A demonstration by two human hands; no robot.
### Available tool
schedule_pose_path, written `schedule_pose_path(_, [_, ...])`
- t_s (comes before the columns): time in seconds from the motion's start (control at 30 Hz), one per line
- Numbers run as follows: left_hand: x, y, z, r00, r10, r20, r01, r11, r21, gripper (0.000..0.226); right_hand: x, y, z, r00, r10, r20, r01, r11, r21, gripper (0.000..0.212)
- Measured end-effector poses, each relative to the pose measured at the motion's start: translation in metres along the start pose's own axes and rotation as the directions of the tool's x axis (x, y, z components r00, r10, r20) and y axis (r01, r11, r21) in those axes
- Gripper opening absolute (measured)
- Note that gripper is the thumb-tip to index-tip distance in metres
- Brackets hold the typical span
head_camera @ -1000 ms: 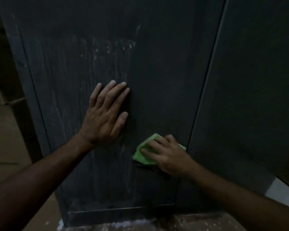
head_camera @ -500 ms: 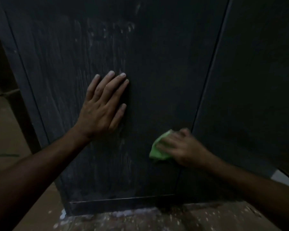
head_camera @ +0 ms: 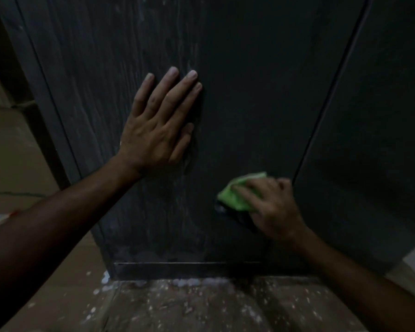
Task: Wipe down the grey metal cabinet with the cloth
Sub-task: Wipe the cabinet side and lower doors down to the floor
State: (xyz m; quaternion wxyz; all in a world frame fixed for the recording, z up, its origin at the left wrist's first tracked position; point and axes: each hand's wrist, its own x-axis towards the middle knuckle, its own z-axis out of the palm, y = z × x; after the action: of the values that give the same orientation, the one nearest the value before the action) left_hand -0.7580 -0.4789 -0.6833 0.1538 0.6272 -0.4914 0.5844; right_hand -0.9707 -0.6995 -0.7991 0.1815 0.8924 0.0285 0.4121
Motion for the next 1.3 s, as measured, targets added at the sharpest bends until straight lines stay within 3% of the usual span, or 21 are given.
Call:
schedule_pose_path(0.07, [0.001, 0.000, 0.001, 1.000, -0.002, 0.011, 0.002, 1.000, 0.003, 0.063, 0.020, -0.025, 0.014, 0.959, 0.235, -0.158, -0.224, 0.971, 0.082, 0.045])
schedule_pose_path(0.1, [0.001, 0.000, 0.000, 1.000, -0.004, 0.012, 0.004, 1.000, 0.009, 0.063, 0.022, -0.046, 0.024, 0.950, 0.253, -0.183, -0.237, 0.966, 0.107, 0.045])
schedule_pose_path(0.17, [0.000, 0.001, -0.001, 1.000, -0.011, 0.005, 0.011, 1.000, 0.017, 0.063, 0.000, -0.081, 0.043, 1.000, -0.010, -0.006, 0.010, 0.997, 0.074, 0.043])
schedule_pose_path(0.23, [0.000, 0.001, -0.001, 1.000, -0.009, 0.005, 0.009, 1.000, 0.008, 0.063, -0.043, -0.084, 0.043, 0.904, -0.310, 0.294, 0.308, 0.950, 0.055, 0.038])
schedule_pose_path(0.27, [0.000, 0.000, -0.001, 1.000, -0.008, 0.011, 0.008, 1.000, 0.003, 0.062, -0.058, -0.072, 0.039, 0.871, -0.340, 0.354, 0.337, 0.939, 0.074, 0.035])
schedule_pose_path(0.37, [0.000, -0.003, -0.003, 0.999, 0.006, 0.032, -0.006, 1.000, 0.016, 0.063, -0.066, -0.036, 0.029, 0.963, -0.077, 0.258, 0.056, 0.994, 0.089, 0.029])
schedule_pose_path(0.47, [-0.001, -0.005, -0.002, 0.999, 0.015, 0.047, -0.017, 0.999, 0.039, 0.064, -0.042, -0.068, 0.049, 0.958, 0.275, 0.078, -0.281, 0.958, 0.066, 0.035])
schedule_pose_path(0.5, [-0.001, -0.004, -0.002, 0.999, 0.017, 0.046, -0.019, 0.999, 0.045, 0.064, -0.039, -0.091, 0.058, 0.964, 0.252, 0.079, -0.258, 0.964, 0.070, 0.037])
schedule_pose_path(0.57, [0.000, -0.001, 0.000, 0.999, 0.015, 0.035, -0.017, 0.998, 0.058, 0.062, -0.056, -0.123, 0.067, 0.963, -0.038, 0.267, 0.012, 0.995, 0.098, 0.038])
schedule_pose_path(0.63, [0.000, 0.000, 0.001, 0.999, 0.021, 0.025, -0.022, 0.998, 0.058, 0.062, -0.087, -0.114, 0.062, 0.854, -0.237, 0.463, 0.204, 0.972, 0.120, 0.036])
schedule_pose_path(0.7, [0.001, 0.000, 0.002, 1.000, 0.010, 0.026, -0.012, 0.998, 0.067, 0.062, -0.106, -0.087, 0.054, 0.862, -0.144, 0.486, 0.113, 0.989, 0.093, 0.030])
schedule_pose_path(0.8, [0.000, -0.002, 0.002, 1.000, 0.011, 0.026, -0.013, 0.997, 0.070, 0.063, -0.098, -0.081, 0.057, 0.877, 0.257, 0.406, -0.293, 0.956, 0.027, 0.044])
schedule_pose_path(0.83, [0.000, -0.001, 0.003, 1.000, 0.012, 0.025, -0.013, 0.997, 0.072, 0.063, -0.089, -0.092, 0.062, 0.892, 0.298, 0.340, -0.335, 0.941, 0.054, 0.043])
schedule_pose_path(0.87, [0.001, -0.001, 0.003, 1.000, 0.012, 0.021, -0.014, 0.997, 0.077, 0.063, -0.081, -0.108, 0.068, 0.903, 0.271, 0.335, -0.320, 0.942, 0.099, 0.046])
schedule_pose_path(0.93, [0.000, 0.000, 0.005, 1.000, 0.014, 0.013, -0.015, 0.997, 0.074, 0.063, -0.082, -0.136, 0.081, 0.884, 0.033, 0.467, -0.133, 0.974, 0.183, 0.051])
schedule_pose_path(1.0, [-0.001, 0.001, 0.006, 1.000, 0.015, 0.006, -0.015, 0.997, 0.076, 0.063, -0.101, -0.136, 0.085, 0.808, -0.185, 0.560, 0.089, 0.977, 0.195, 0.038])
schedule_pose_path(1.03, [0.000, 0.000, 0.006, 1.000, 0.016, 0.002, -0.016, 0.997, 0.078, 0.064, -0.110, -0.125, 0.081, 0.761, -0.201, 0.616, 0.120, 0.978, 0.170, 0.036])
schedule_pose_path(1.07, [0.000, 0.000, 0.006, 1.000, 0.015, -0.001, -0.014, 0.997, 0.079, 0.064, -0.119, -0.110, 0.078, 0.723, -0.177, 0.667, 0.112, 0.984, 0.139, 0.041])
schedule_pose_path(1.17, [-0.002, -0.002, 0.008, 1.000, 0.011, -0.008, -0.010, 0.997, 0.078, 0.064, -0.137, -0.083, 0.072, 0.770, 0.014, 0.638, -0.035, 0.999, 0.020, 0.053])
schedule_pose_path(1.23, [-0.003, -0.002, 0.008, 1.000, 0.014, -0.007, -0.014, 0.995, 0.095, 0.065, -0.126, -0.101, 0.075, 0.777, 0.166, 0.608, -0.251, 0.966, 0.057, 0.061])
schedule_pose_path(1.3, [-0.001, -0.001, 0.008, 1.000, 0.013, -0.009, -0.012, 0.994, 0.107, 0.064, -0.112, -0.136, 0.088, 0.747, 0.167, 0.644, -0.326, 0.936, 0.135, 0.067])
